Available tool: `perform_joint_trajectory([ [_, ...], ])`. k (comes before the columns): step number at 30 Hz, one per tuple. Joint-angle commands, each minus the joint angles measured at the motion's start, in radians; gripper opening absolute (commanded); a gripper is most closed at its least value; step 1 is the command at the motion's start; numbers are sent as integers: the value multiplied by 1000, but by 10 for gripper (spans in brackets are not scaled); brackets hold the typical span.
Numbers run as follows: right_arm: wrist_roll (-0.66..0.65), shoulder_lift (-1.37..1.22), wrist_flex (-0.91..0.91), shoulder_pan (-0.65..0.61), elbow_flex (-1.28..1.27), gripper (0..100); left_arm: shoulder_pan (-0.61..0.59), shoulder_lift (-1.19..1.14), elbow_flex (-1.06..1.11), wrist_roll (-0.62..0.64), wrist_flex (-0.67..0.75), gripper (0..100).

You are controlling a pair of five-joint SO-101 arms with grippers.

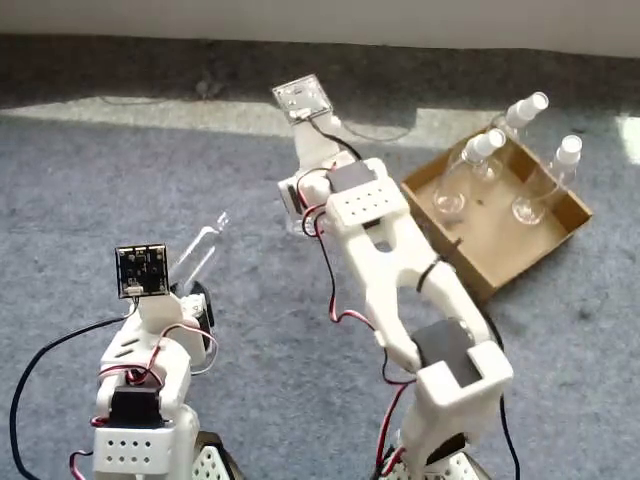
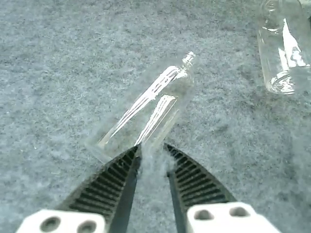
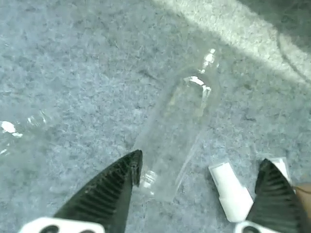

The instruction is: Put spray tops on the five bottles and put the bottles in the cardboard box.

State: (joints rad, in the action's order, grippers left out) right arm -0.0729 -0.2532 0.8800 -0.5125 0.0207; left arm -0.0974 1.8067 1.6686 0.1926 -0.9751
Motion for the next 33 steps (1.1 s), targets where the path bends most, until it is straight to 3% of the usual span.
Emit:
perform_joint_trajectory([
  [1, -3, -105, 1, -12, 189, 330, -5, 13, -4, -11, 6, 46],
  [7, 66, -314, 7, -12, 374, 332, 21, 13, 2, -14, 6, 46],
  [14, 25, -450, 42, -12, 417, 327, 33, 13, 18, -173, 6, 46],
  [24, 29, -355, 122, -10, 417, 88, 33, 13, 19, -178, 6, 46],
  [33, 25, -176, 340, 2, 417, 60, 33, 13, 19, -178, 6, 46],
])
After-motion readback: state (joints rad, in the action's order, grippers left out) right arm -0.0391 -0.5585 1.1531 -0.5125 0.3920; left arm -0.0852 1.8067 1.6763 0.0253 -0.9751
